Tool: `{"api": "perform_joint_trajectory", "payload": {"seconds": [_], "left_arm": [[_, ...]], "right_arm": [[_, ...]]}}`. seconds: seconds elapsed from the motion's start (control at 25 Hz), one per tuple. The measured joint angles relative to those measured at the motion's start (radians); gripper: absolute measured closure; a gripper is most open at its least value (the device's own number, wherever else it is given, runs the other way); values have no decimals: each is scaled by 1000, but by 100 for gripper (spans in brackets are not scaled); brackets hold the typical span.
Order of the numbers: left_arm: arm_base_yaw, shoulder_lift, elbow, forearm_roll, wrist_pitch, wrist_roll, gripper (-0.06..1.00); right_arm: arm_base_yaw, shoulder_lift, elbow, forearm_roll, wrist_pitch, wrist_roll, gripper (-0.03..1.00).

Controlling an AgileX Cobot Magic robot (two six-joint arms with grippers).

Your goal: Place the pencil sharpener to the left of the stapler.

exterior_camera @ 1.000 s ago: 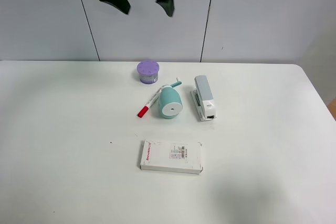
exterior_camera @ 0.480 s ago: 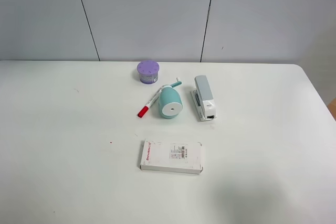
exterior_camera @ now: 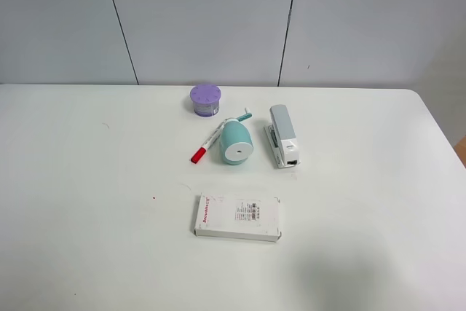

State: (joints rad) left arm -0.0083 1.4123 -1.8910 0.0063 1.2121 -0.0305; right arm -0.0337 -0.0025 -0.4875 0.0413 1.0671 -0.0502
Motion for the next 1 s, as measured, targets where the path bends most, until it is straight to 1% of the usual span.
{"api": "perform_joint_trajectory", "payload": {"seconds": [0.12,0.28,0.48,0.68,0.88,1.0], "left_arm": [[22,-137,184,2,0,6,-4],[24,-346,453,4,-1,13,-4],[25,-654,749,11,-39,13,-4],[25,-935,962,54,-55,13,-4],[25,-1161,1128,45,-132,14,-4],[25,-1277,1191,31,-140,14,-4]], "right_arm": [[0,0,0,0,0,0,-2],[0,0,0,0,0,0,-2],[0,0,0,0,0,0,-2],[0,0,0,0,0,0,-2],[0,0,0,0,0,0,-2],[0,0,0,0,0,0,-2]]}}
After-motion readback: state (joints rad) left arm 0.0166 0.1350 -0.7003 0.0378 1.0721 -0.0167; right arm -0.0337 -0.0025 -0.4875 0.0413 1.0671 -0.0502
